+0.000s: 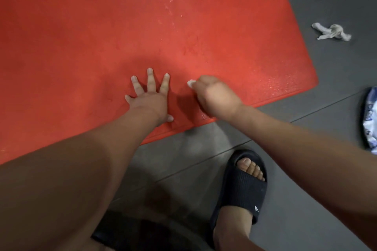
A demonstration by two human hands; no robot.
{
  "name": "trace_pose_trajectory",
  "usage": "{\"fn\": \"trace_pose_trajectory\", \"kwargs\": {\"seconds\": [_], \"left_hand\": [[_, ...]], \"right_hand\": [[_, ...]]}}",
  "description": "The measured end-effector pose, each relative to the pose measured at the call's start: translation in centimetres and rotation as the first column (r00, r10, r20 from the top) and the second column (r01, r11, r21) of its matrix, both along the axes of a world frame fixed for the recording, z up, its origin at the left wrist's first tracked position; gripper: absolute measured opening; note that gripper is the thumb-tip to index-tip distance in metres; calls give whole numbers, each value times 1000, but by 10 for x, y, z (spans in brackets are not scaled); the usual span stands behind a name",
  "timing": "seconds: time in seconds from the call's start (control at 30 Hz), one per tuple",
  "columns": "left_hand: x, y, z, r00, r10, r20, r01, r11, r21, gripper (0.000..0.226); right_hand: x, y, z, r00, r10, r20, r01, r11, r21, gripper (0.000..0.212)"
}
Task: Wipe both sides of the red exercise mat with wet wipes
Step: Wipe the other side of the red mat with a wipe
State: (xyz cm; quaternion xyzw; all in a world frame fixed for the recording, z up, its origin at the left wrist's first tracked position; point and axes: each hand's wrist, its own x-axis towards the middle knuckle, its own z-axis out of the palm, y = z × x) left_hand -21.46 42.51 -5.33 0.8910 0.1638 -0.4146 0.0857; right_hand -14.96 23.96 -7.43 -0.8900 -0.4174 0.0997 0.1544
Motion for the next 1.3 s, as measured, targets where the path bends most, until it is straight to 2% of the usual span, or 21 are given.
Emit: {"fn": "trace_pose_trajectory", "kwargs": {"seconds": [0.07, 0.13, 0.27, 0.37, 0.4, 0.43, 0.47, 0.57, 0.63, 0.67, 0.73, 0.83, 0.9, 0.97, 1.03, 1.1, 1.13, 1.2, 1.3], "left_hand": [[-1, 4, 3, 1000, -22, 16, 22, 1000, 4, 130], [0, 9, 8, 998, -62, 31, 62, 998, 25, 127], [19, 16, 15, 994, -81, 68, 79, 996, 29, 112], [43, 17, 18, 980, -109, 168, 100, 993, 59, 98], [50, 17, 20, 975, -108, 196, 97, 993, 66, 92], [58, 16, 22, 971, -101, 219, 87, 994, 73, 84], [64, 16, 25, 968, -98, 233, 80, 993, 88, 78], [82, 16, 31, 961, -138, 240, 96, 979, 178, 75], [92, 19, 32, 959, -162, 233, 110, 969, 220, 81], [97, 22, 31, 959, -175, 224, 122, 965, 231, 86], [104, 28, 26, 962, -186, 200, 138, 963, 233, 100], [112, 38, 15, 981, -127, 147, 100, 979, 177, 129], [112, 39, 9, 991, -37, 126, 26, 995, 92, 133], [111, 38, 5, 991, 19, 131, -24, 999, 41, 131], [108, 38, 3, 989, 29, 145, -36, 998, 45, 129], [107, 38, 3, 989, 27, 143, -33, 999, 42, 128], [107, 39, 4, 990, 28, 135, -33, 999, 39, 128], [108, 38, 6, 992, 31, 122, -36, 999, 37, 128], [112, 36, 6, 994, 49, 93, -53, 998, 32, 127]], "right_hand": [[3, -4, 0, 996, 94, 8, -94, 995, 15, 30], [25, -15, 1, 999, 21, 34, -22, 1000, 7, 20], [80, -51, 6, 944, -312, 106, 317, 948, -36, 18], [106, -67, 8, 778, -612, 143, 620, 784, -18, 27], [107, -64, 8, 734, -665, 138, 672, 741, -6, 27], [103, -58, 7, 734, -669, 120, 673, 739, 3, 26], [94, -48, 4, 773, -626, 101, 628, 778, 18, 24], [51, -21, -9, 955, -295, -24, 296, 954, 49, 28], [38, -21, -12, 996, -73, -55, 76, 996, 56, 29], [44, -24, -11, 999, -42, -28, 43, 997, 62, 24], [71, -33, -10, 976, -205, 74, 200, 977, 72, 15], [123, -55, -7, 806, -573, 152, 568, 819, 78, 30], [135, -59, -5, 742, -653, 153, 652, 755, 62, 28], [120, -47, -7, 821, -554, 134, 553, 832, 48, 20], [91, -33, -6, 948, -317, 12, 316, 948, 28, 18], [75, -29, 0, 993, -62, -97, 62, 998, -2, 20], [78, -29, 7, 992, 11, -122, -14, 1000, -18, 20], [95, -32, 20, 988, -8, -151, 2, 999, -39, 21], [130, -36, 33, 966, -190, -176, 182, 981, -61, 22]]}}
